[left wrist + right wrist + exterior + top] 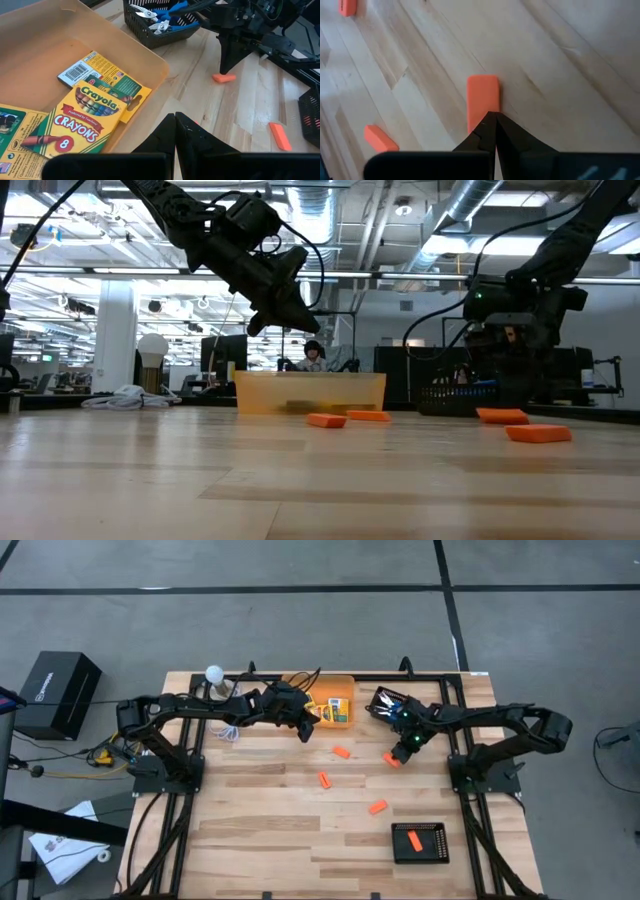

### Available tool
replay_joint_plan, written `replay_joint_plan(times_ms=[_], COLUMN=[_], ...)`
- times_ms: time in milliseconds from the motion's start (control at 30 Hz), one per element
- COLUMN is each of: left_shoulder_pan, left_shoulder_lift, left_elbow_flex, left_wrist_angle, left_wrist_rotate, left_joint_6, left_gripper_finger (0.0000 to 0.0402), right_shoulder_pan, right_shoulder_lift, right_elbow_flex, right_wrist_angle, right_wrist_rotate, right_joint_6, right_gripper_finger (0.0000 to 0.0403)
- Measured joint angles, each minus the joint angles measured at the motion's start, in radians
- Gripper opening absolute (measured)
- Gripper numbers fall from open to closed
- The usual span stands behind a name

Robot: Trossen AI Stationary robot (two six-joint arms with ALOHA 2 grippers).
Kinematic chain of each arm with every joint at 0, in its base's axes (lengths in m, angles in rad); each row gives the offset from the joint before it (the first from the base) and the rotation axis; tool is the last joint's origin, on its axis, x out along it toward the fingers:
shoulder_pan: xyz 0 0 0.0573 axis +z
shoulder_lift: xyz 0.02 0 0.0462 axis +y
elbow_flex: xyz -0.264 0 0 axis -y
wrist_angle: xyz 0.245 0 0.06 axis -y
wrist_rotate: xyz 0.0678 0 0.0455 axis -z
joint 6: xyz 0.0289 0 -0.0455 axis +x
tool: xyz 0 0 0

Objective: Pick & Place School Supplies
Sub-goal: Put the orange eraser into the bottom black bin

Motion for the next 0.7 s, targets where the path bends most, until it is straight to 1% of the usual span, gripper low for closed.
replay_joint_plan(times_ms=[100, 300, 467, 567, 700], left_shoulder_pan=[0.0, 0.0, 0.0, 0.0, 0.0], left_shoulder_lift=[0.0, 0.0, 0.0, 0.0, 0.0], left_elbow_flex=[0.0, 0.0, 0.0, 0.0, 0.0], left_wrist_angle=[0.0, -0.001, 0.0, 0.0, 0.0], left_wrist_rotate=[0.003, 0.017, 0.019, 0.019, 0.019], left_joint_6=[0.0, 0.0, -0.002, -0.002, -0.003], left_gripper_finger=[0.0, 0.0, 0.0, 0.0, 0.0], right_shoulder_pan=[-0.016, -0.063, -0.07, -0.07, -0.067], right_shoulder_lift=[0.002, 0.004, 0.002, 0.002, -0.042], right_elbow_flex=[-0.003, -0.003, -0.003, 0.003, 0.042], right_wrist_angle=[0.001, -0.014, -0.021, -0.033, -0.034], right_wrist_rotate=[0.041, 0.01, -0.004, -0.033, -0.061], right_joint_6=[-0.007, -0.026, -0.031, -0.034, -0.034], right_gripper_finger=[0.0, 0.0, 0.0, 0.0, 0.0])
